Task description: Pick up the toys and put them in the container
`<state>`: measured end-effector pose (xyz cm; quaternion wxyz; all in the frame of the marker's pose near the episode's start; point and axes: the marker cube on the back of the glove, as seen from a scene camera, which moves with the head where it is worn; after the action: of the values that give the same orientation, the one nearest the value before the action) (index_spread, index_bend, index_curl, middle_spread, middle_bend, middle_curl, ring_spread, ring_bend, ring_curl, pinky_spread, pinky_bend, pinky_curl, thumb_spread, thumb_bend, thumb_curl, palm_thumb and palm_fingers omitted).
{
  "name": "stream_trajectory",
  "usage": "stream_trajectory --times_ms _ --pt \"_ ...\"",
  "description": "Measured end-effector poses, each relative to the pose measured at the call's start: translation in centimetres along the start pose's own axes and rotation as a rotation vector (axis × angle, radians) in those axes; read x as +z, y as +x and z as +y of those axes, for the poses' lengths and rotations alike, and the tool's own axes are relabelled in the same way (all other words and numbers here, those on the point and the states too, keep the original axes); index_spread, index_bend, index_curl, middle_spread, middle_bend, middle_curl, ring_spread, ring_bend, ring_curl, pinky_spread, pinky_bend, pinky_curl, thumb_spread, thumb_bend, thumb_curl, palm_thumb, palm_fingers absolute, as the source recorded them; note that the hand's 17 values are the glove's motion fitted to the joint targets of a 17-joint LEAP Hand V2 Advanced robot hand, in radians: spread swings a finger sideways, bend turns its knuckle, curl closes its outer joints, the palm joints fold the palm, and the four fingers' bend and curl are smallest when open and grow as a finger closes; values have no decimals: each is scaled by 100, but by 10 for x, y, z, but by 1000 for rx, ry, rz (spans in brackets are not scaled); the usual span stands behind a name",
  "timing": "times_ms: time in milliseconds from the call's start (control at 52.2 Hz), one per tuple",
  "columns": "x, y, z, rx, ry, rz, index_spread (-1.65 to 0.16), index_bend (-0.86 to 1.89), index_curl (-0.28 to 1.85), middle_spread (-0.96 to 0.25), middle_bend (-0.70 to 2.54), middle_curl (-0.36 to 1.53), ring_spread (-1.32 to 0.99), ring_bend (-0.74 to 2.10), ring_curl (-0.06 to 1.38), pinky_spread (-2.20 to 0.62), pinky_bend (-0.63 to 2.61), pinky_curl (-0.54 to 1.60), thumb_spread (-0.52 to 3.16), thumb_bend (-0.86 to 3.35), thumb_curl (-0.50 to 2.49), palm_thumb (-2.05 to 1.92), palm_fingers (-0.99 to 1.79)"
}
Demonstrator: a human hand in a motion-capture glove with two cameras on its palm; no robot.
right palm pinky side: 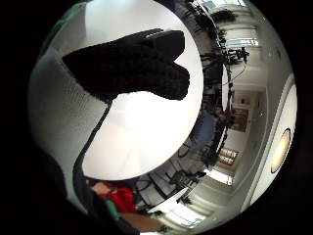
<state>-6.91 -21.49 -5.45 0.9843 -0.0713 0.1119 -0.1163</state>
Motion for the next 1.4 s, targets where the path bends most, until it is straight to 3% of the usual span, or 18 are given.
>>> stream_trajectory --times_ms 57,134,517,1398 --pt "8 -1 9 146 35 -19 -36 10 23 -5 10 22 5 20 29 11 143 36 106 -4 37 -3 -26" --pt "23 15 22 207 73 -20 -37 11 22 -5 10 21 5 18 29 12 141 35 107 -5 35 -4 -25" --pt "58 81 65 308 56 -142 -38 14 22 -7 12 20 4 18 29 13 132 32 105 -6 29 -6 -20" --pt "76 104 128 311 110 -230 -40 14 23 -8 12 19 2 18 27 13 122 30 104 -6 24 -6 -18"
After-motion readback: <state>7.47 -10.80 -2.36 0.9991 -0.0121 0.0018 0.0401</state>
